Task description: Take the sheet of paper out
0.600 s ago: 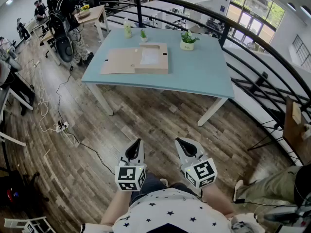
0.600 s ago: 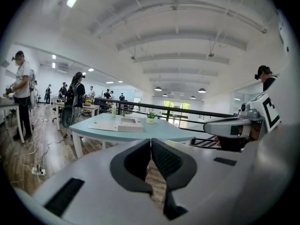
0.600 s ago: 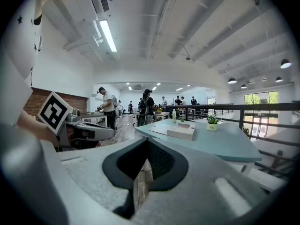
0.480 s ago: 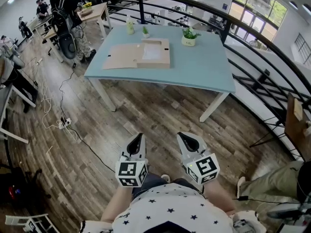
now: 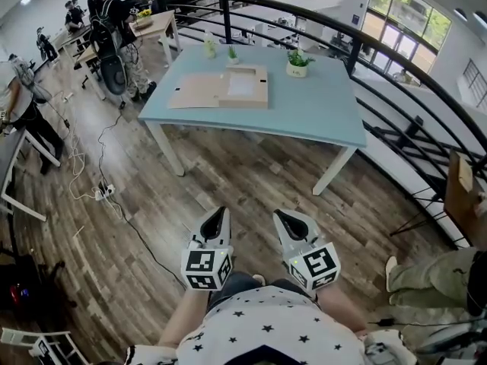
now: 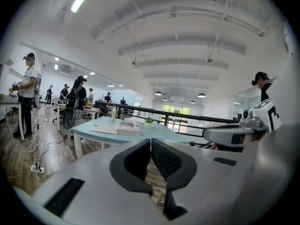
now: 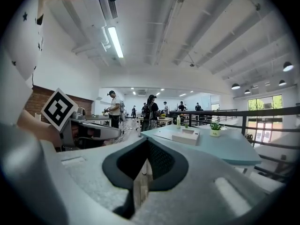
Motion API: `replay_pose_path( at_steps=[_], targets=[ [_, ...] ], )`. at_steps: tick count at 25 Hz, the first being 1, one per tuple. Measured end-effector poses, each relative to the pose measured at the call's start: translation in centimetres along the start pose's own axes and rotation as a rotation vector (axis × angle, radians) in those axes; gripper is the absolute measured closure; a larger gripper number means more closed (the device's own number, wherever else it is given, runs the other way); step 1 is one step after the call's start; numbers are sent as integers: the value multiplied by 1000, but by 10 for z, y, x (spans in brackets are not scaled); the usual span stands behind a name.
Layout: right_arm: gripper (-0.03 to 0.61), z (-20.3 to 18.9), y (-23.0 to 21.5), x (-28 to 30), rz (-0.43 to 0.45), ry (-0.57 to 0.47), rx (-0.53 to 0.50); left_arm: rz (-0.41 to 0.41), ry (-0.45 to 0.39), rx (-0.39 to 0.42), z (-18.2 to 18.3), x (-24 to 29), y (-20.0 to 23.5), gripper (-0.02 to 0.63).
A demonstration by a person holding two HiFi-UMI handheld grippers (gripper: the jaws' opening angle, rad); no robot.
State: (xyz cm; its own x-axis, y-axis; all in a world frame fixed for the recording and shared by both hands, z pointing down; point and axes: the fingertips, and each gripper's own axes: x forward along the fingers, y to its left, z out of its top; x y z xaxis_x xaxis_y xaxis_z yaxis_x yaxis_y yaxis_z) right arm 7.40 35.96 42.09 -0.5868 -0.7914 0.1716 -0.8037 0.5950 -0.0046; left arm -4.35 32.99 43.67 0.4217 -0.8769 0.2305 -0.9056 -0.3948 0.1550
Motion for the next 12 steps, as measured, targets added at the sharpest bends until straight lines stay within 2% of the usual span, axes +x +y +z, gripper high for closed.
replay_pose_path(
  at_steps=[12],
  targets=[
    [574,-4,-16,0,-26,-14,51,-12,-6,22,2,-1,-12,604]
  ],
)
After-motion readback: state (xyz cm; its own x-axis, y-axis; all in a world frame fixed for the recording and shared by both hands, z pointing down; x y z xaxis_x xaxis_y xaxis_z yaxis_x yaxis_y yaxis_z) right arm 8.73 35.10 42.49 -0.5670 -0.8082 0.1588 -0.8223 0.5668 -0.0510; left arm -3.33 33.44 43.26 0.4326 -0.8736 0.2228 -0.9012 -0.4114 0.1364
